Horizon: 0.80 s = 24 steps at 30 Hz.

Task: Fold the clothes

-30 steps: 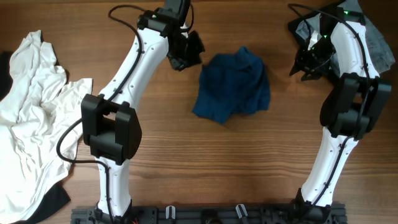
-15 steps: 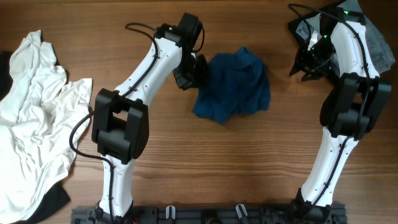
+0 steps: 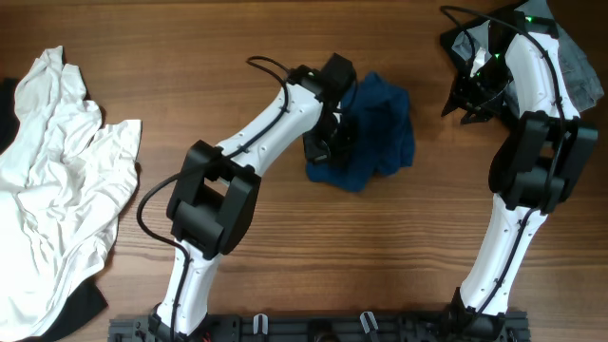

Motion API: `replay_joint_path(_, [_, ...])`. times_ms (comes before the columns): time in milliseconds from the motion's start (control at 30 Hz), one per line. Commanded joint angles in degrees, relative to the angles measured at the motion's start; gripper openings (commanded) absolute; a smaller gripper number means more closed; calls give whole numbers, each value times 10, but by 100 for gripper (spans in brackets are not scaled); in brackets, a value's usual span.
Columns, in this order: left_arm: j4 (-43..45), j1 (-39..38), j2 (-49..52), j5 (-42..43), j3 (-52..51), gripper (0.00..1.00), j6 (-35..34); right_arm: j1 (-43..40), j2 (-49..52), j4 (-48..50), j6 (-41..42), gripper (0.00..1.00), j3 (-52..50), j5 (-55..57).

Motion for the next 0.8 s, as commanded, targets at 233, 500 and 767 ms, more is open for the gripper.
replay_joint_path(233, [12,-27,6,16,-3,4,91,-1,-14,-6,-10,46,10,10])
replay_joint_path(500, [40,-73,6,37,19,10,202,-1,-14,-25,-10,53,10,10])
replay_joint_path(767, [98,-96,6,-25,30,15,171,-1,-14,-44,-10,59,10,10])
